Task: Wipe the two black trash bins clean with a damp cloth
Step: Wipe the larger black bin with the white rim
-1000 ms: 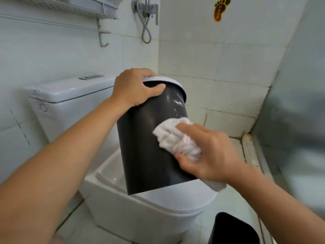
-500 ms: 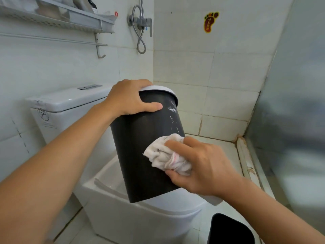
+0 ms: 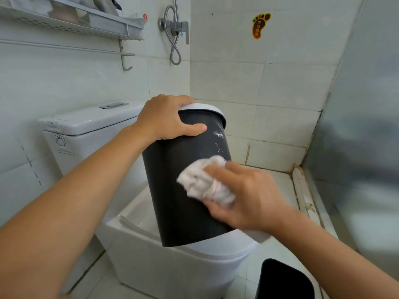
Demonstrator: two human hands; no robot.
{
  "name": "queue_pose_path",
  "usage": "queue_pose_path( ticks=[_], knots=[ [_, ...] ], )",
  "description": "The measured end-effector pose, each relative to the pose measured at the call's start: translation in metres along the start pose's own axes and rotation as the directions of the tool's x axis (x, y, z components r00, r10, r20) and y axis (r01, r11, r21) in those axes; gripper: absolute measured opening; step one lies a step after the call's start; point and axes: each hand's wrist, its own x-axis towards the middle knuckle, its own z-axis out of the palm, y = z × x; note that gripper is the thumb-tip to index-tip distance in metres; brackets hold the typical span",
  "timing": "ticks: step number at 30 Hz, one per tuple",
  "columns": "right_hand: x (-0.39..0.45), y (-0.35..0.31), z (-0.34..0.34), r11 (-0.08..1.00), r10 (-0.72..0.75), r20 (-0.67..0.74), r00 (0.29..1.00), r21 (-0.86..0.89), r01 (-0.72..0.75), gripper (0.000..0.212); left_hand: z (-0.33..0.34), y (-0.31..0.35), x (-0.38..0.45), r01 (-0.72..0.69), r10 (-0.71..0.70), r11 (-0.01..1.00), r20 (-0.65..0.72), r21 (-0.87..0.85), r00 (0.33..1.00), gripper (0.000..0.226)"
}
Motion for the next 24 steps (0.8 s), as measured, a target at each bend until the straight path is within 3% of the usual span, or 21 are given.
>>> queue_pose_path(
  ticks=[3, 5, 7, 9, 11, 15, 20, 22, 24],
  knots=[
    [0.019, 0.012, 0.003, 0.966, 0.257, -0.094, 0.962, 0.07, -0.251, 0.052, 0.002, 0.004, 0.001, -0.026, 0.027, 0.999, -0.015, 0.03, 1.0, 0.078],
    [0.021, 0.013, 0.007, 0.947, 0.319, -0.109, 0.941, 0.089, -0.31, 0.052, 0.003, 0.004, 0.003, -0.013, 0.014, 0.998, -0.021, 0.055, 1.0, 0.075],
    [0.015, 0.007, 0.006, 0.977, 0.209, -0.1, 0.973, 0.061, -0.204, 0.05, 0.005, 0.001, 0.005, 0.003, -0.002, 0.999, -0.03, 0.037, 1.0, 0.067],
    [0.005, 0.001, 0.006, 0.999, -0.021, -0.005, 1.0, 0.03, 0.021, 0.049, 0.005, -0.006, 0.007, 0.018, -0.017, 0.999, -0.05, 0.028, 0.999, 0.06],
    [-0.004, 0.0, 0.007, 0.986, -0.163, 0.088, 0.983, 0.047, 0.159, 0.049, 0.006, -0.012, 0.006, 0.025, -0.024, 0.999, -0.06, 0.021, 0.998, 0.061],
    [0.007, 0.013, 0.007, 0.993, 0.036, -0.066, 0.997, 0.112, -0.029, 0.05, 0.003, -0.013, 0.001, -0.027, 0.023, 0.994, -0.045, -0.107, 0.999, 0.065],
    [0.022, 0.024, 0.012, 0.923, 0.353, -0.134, 0.926, 0.213, -0.321, 0.053, 0.005, -0.006, 0.001, -0.077, 0.071, 0.988, -0.046, -0.131, 0.996, 0.068],
    [0.019, 0.014, 0.01, 0.946, 0.308, -0.147, 0.94, 0.154, -0.286, 0.052, 0.007, -0.006, 0.003, -0.062, 0.055, 0.986, -0.05, -0.152, 0.997, 0.063],
    [0.01, 0.007, 0.006, 0.986, 0.125, -0.07, 0.99, 0.119, -0.117, 0.05, 0.007, -0.008, 0.004, -0.058, 0.05, 0.984, -0.054, -0.166, 0.997, 0.054]
  ],
)
